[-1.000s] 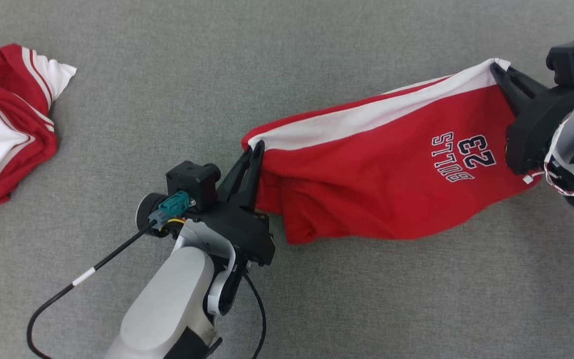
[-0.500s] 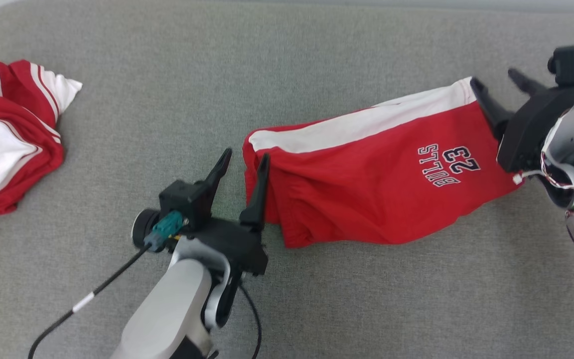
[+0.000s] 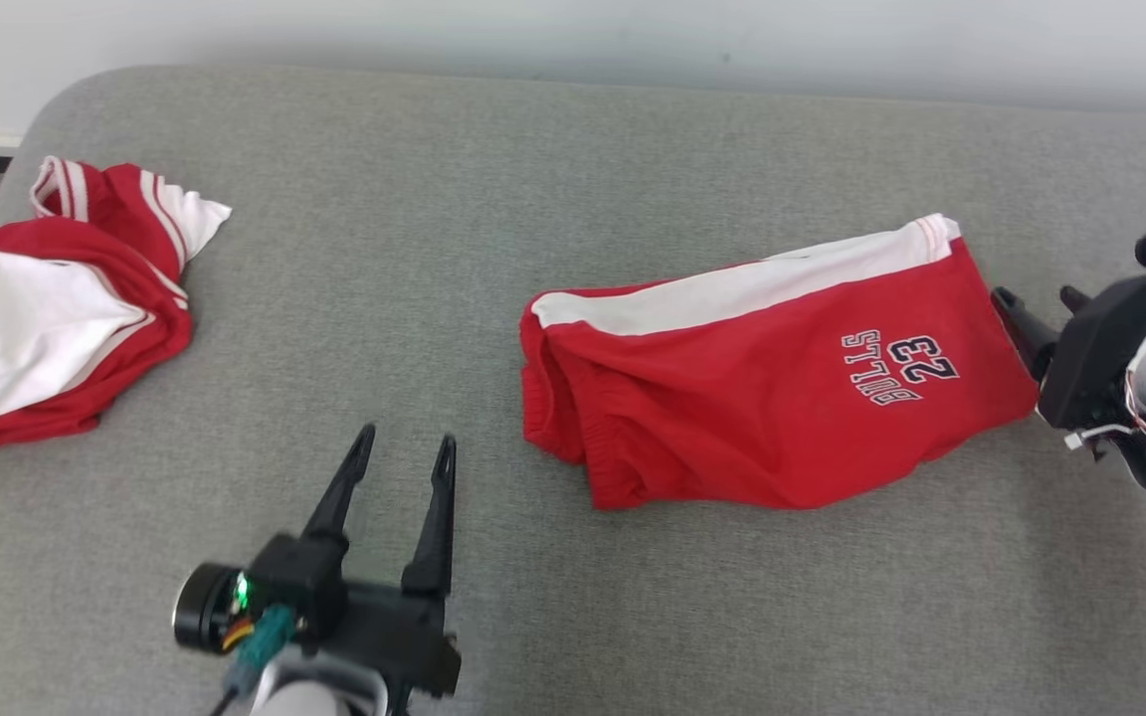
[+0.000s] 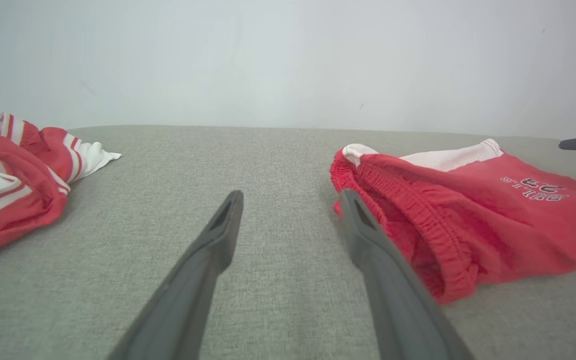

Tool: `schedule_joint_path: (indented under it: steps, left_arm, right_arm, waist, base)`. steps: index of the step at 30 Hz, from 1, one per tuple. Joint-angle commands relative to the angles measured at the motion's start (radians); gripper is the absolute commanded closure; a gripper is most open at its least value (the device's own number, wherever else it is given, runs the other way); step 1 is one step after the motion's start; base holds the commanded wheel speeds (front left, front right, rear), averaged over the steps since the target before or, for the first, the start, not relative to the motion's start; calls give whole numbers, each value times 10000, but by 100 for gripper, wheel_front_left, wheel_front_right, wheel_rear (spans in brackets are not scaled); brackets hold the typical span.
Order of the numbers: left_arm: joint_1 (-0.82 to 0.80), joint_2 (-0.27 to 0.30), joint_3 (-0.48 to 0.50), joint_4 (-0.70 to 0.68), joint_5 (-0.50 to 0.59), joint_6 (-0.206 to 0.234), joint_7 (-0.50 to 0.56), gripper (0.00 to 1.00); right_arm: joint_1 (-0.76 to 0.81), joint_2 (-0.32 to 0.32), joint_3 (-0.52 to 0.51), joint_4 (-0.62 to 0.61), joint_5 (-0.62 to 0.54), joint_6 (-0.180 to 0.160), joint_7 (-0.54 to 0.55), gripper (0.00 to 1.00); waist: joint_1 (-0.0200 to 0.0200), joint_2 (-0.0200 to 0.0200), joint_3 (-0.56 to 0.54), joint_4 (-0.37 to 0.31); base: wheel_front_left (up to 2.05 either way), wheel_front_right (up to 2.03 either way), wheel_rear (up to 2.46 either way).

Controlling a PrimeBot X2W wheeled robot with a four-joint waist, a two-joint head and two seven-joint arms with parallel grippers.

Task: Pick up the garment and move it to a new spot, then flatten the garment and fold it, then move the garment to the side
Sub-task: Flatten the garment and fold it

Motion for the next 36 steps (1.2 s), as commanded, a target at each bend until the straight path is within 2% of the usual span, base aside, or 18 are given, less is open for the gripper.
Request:
schedule_joint_path:
  steps: [1,10,23,24,25,26,36]
  left_arm:
    - [376,61,82,-193,190,-77,-28,0]
    - [2112,-148,877,-1548,1081,-308,-29,0]
    - [2803,-794,1381,-2189,1757,-683,-30,0]
    - [2832,-819,1420,-2200,1786,-705,-30,0]
    - [2872,-843,1469,-2205,1810,-716,-31,0]
    - [2910,-871,1535,-2215,1808,-718,-31,0]
    - [3132,-1032,2065,-2074,1805,-859,-31,0]
  right_arm:
    - [140,7,-138,120,-78,-21,-25,0]
    - [25,292,-1238,1199,-691,-21,-60,0]
    - [66,1003,-2034,2721,-1832,-21,232,0]
    - [128,1111,-2035,2810,-1867,-19,336,4]
    - [192,1190,-2014,2865,-1932,-18,414,64]
    - [268,1246,-1988,2888,-1980,-18,448,100]
    - [501,881,-2525,2796,-2598,-30,-546,100]
  waist:
    - [1,0,30,176]
    - [1,0,282,717]
    - [1,0,512,1126]
    - [1,0,510,1118]
    - [1,0,503,1104]
    - [1,0,486,1086]
    - [1,0,30,800]
  base:
    - [0,0,0]
    - [0,0,0]
    - [0,0,0]
    - [0,0,0]
    - [0,0,0]
    - [0,0,0]
    - [0,0,0]
